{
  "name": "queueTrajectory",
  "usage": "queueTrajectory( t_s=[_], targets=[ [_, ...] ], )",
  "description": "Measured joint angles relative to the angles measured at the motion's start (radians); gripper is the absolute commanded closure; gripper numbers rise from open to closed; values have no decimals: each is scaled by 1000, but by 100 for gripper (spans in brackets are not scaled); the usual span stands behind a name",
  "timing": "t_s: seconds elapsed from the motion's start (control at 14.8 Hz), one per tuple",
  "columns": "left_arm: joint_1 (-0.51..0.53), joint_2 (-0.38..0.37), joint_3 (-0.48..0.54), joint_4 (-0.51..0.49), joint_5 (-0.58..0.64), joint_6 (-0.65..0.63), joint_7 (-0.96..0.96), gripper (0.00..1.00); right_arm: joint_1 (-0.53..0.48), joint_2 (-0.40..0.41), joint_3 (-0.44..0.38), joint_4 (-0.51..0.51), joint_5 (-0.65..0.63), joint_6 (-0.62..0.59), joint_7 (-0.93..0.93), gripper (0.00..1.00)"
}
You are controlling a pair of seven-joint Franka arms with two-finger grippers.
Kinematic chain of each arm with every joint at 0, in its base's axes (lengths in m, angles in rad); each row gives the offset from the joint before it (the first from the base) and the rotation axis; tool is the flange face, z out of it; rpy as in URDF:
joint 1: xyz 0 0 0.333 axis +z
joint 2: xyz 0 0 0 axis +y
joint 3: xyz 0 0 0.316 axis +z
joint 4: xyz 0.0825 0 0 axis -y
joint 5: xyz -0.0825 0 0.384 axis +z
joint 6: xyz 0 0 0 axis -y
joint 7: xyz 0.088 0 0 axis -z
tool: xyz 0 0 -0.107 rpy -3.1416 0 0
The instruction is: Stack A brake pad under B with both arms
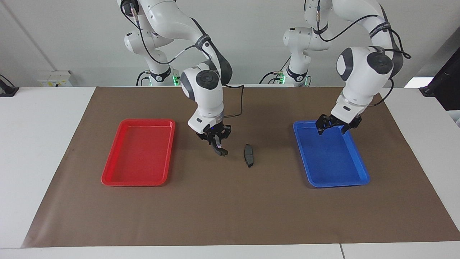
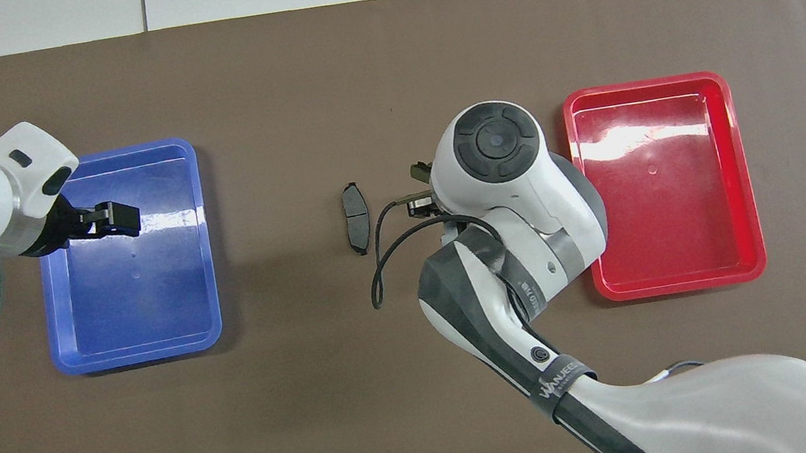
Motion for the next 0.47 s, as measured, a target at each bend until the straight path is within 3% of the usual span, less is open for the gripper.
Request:
queueTrajectory(
  t_s=[0.47],
  targets=[
    [110,-34,1,266,0,-367,178,1,80,135,-1,115,-1,71,110,100]
  ],
)
